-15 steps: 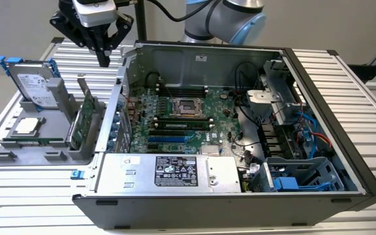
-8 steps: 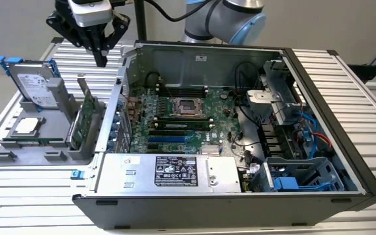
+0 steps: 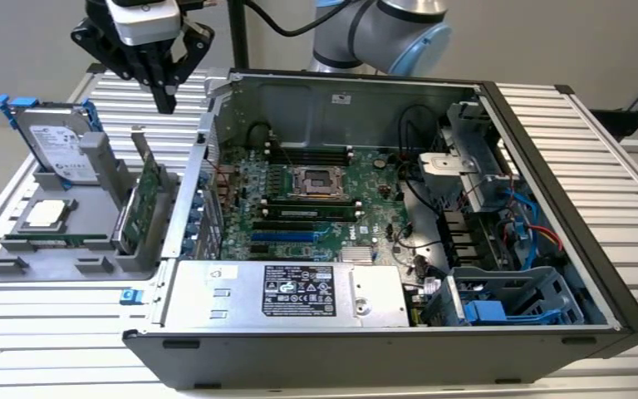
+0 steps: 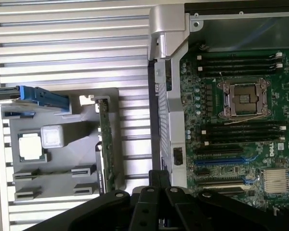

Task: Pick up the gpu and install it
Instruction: 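Reach for the gpu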

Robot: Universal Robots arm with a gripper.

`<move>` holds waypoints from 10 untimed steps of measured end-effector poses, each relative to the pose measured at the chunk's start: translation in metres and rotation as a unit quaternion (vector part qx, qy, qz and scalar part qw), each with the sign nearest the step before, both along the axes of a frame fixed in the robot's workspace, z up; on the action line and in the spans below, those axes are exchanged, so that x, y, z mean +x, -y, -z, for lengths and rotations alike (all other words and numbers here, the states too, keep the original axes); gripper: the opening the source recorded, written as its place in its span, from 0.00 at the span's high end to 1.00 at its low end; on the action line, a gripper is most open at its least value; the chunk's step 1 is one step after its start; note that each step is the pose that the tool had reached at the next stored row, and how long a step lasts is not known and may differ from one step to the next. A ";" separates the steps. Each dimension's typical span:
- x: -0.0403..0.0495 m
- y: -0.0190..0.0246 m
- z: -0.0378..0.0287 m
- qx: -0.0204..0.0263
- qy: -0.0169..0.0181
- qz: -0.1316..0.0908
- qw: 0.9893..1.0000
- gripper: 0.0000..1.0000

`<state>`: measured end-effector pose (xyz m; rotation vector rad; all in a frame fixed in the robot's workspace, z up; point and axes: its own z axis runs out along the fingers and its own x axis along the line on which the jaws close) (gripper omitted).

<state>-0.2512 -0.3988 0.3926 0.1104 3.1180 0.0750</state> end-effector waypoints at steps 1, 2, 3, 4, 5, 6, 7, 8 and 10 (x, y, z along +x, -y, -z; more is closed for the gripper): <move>-0.0007 0.0000 0.0000 0.000 0.000 0.000 1.000 1.00; -0.0014 0.0000 0.0000 0.000 0.000 0.000 1.000 1.00; -0.0021 0.0000 0.0000 0.000 0.000 0.000 1.000 1.00; -0.0030 0.0000 0.0000 0.000 0.000 0.000 1.000 1.00; -0.0039 0.0000 0.0000 0.000 0.000 0.000 1.000 1.00; -0.0047 0.0000 0.0000 0.000 0.000 0.000 1.000 1.00; -0.0056 0.0000 0.0000 0.000 0.000 0.000 1.000 1.00; -0.0065 0.0000 0.0000 0.000 0.000 0.000 1.000 1.00; -0.0084 0.0000 0.0000 0.000 0.000 0.000 1.000 1.00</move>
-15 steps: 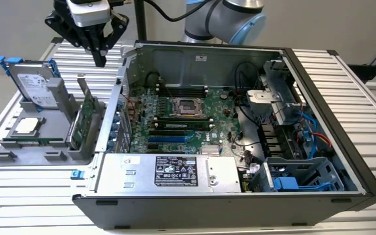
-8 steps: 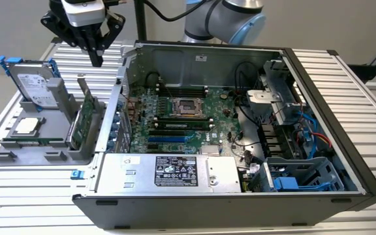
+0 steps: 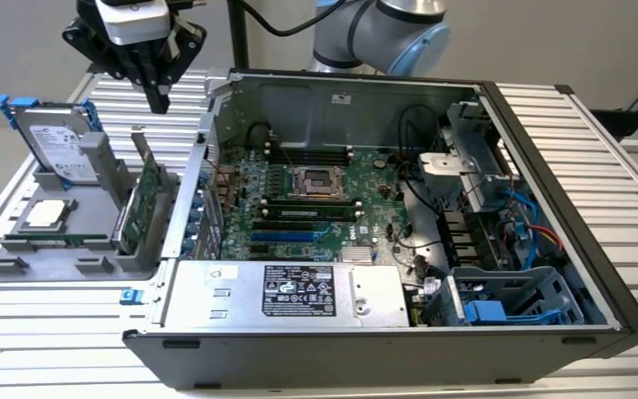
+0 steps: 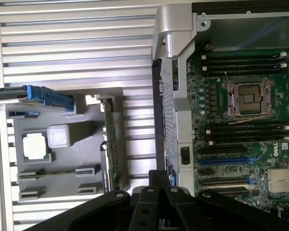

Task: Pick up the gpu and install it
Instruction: 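Reach for the gpu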

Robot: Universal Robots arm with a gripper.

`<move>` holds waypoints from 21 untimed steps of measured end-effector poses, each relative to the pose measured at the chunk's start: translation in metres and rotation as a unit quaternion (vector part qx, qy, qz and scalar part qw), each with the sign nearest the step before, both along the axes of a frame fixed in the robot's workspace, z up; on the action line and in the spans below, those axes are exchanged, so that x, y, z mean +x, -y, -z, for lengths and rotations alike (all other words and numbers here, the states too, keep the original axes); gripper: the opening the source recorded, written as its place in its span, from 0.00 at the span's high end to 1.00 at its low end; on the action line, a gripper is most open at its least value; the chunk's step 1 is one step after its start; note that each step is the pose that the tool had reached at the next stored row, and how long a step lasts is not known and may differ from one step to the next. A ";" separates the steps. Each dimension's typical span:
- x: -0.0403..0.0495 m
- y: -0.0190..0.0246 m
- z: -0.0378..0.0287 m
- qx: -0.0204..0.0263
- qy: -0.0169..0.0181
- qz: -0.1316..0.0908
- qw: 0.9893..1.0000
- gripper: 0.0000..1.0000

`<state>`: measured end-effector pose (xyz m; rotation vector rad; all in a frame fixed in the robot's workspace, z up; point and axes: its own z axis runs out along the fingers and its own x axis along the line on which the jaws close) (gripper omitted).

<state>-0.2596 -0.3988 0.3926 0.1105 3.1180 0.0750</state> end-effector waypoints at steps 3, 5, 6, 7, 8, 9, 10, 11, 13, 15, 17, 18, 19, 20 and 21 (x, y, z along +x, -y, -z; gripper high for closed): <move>-0.0038 0.0000 0.0000 0.000 0.000 0.000 1.000 1.00; -0.0065 0.0000 0.0000 0.000 0.000 0.000 1.000 1.00; -0.0077 0.0000 0.0000 0.000 0.000 0.000 1.000 1.00; -0.0091 0.0000 0.0000 0.000 0.000 0.000 1.000 1.00; -0.0103 0.0000 0.0000 0.000 0.000 0.000 1.000 1.00; -0.0114 0.0000 0.0000 0.000 0.000 0.000 1.000 1.00; -0.0126 0.0000 0.0000 0.000 0.000 0.000 1.000 1.00; -0.0138 0.0000 0.0000 0.000 0.000 0.000 1.000 1.00; -0.0163 0.0000 0.0000 0.000 0.000 0.000 1.000 1.00; -0.0190 0.0000 0.0000 0.000 0.000 0.000 1.000 1.00; -0.0219 0.0000 0.0000 0.000 0.000 0.000 1.000 1.00; -0.0233 0.0000 0.0000 0.000 0.000 0.000 1.000 1.00; -0.0247 0.0000 0.0000 0.000 0.000 0.000 1.000 1.00; -0.0261 0.0000 0.0000 0.000 0.000 0.000 1.000 1.00; -0.0274 0.0000 0.0000 0.000 0.000 0.000 1.000 1.00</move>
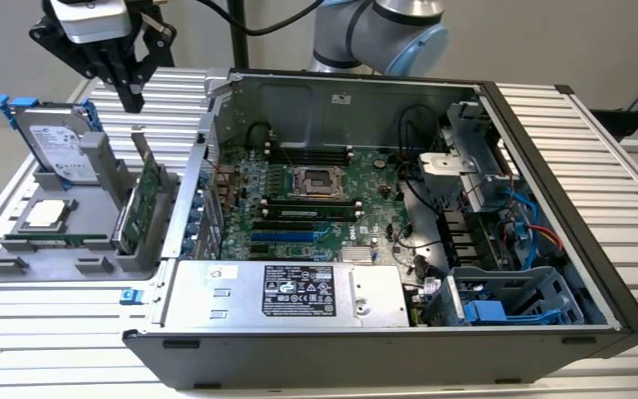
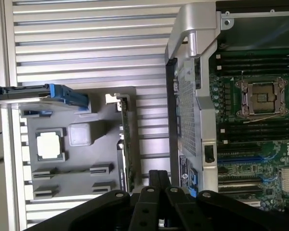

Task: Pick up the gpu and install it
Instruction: 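Reach for the gpu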

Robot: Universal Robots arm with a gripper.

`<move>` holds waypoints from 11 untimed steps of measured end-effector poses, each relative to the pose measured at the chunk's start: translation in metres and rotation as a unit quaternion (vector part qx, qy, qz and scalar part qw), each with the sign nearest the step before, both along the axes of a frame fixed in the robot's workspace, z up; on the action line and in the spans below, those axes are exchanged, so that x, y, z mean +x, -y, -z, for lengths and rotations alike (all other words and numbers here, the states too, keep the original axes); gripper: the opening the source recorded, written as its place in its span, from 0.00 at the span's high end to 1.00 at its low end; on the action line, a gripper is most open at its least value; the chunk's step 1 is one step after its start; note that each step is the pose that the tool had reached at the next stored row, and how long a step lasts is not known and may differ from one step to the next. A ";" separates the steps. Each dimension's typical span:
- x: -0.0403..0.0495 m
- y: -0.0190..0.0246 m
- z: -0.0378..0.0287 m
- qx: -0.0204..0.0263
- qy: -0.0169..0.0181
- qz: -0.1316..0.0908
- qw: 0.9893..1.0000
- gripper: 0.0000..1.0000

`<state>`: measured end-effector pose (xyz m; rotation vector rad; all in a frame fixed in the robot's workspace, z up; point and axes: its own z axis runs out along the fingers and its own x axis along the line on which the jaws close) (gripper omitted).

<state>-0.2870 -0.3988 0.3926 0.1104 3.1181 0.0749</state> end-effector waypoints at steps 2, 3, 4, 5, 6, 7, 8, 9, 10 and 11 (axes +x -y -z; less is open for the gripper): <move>-0.0027 0.0000 0.0000 0.000 0.000 0.000 1.000 1.00; -0.0040 0.0000 0.0000 0.000 0.000 0.000 1.000 1.00; -0.0053 0.0000 0.0000 0.000 0.000 0.000 1.000 1.00; -0.0066 0.0000 0.0000 0.000 0.000 0.000 1.000 1.00; -0.0079 0.0000 0.0000 0.000 0.000 0.000 1.000 1.00; -0.0092 0.0000 0.0000 0.000 0.000 0.000 1.000 1.00; -0.0105 0.0000 0.0000 0.000 0.000 0.000 1.000 1.00; -0.0117 0.0000 0.0000 0.000 0.000 0.000 1.000 1.00; -0.0129 0.0000 0.0000 0.000 0.000 0.000 1.000 1.00; -0.0140 0.0000 0.0001 0.000 0.000 0.000 1.000 1.00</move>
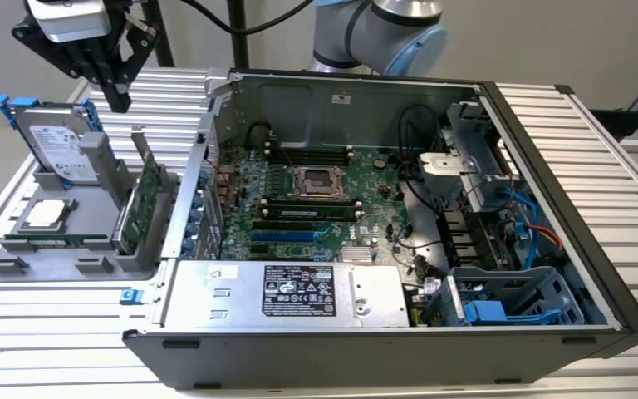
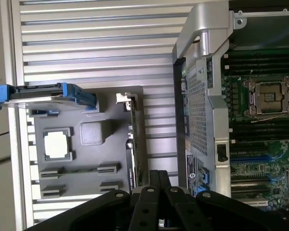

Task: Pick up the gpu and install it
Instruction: 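Reach for the gpu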

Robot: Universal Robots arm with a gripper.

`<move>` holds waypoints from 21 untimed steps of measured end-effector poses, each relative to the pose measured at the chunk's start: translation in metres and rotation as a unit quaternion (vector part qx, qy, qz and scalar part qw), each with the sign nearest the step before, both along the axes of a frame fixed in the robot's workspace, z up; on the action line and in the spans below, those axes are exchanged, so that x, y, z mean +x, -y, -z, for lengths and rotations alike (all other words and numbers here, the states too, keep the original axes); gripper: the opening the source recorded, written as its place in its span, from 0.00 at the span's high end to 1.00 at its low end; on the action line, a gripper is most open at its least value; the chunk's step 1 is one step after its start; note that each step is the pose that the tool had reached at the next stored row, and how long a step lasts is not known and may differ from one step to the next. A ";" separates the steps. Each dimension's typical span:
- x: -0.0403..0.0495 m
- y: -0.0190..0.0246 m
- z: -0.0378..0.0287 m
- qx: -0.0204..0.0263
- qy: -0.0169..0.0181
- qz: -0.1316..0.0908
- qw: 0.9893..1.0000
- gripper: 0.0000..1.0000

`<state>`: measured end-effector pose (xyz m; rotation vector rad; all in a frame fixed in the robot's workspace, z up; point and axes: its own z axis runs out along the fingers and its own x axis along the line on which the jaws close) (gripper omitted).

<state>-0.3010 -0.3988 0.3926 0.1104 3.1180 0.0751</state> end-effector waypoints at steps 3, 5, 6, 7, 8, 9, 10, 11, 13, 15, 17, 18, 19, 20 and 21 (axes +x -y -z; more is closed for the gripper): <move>-0.0036 0.0000 0.0000 0.000 0.000 0.000 1.000 1.00; -0.0060 0.0000 0.0000 0.000 0.000 0.000 1.000 1.00; -0.0072 0.0000 0.0000 0.000 0.000 0.000 1.000 1.00; -0.0083 0.0000 0.0000 0.000 0.000 0.000 1.000 1.00; -0.0095 0.0000 0.0000 0.000 0.000 0.000 1.000 1.00; -0.0105 0.0000 0.0000 0.000 0.000 0.000 1.000 1.00; -0.0117 0.0000 -0.0001 0.000 0.000 0.000 1.000 1.00; -0.0127 0.0000 0.0000 0.000 0.000 0.000 1.000 1.00; -0.0146 0.0000 0.0000 0.000 0.000 0.000 1.000 1.00; -0.0167 0.0000 0.0000 0.000 0.000 0.000 1.000 1.00; -0.0188 0.0000 0.0000 0.000 0.000 0.000 1.000 1.00; -0.0199 0.0000 -0.0001 0.000 0.000 0.000 1.000 1.00; -0.0208 0.0000 0.0000 0.000 0.000 0.000 1.000 1.00; -0.0218 0.0000 0.0000 0.000 0.000 0.000 1.000 1.00; -0.0228 0.0000 0.0000 0.000 0.000 0.000 1.000 1.00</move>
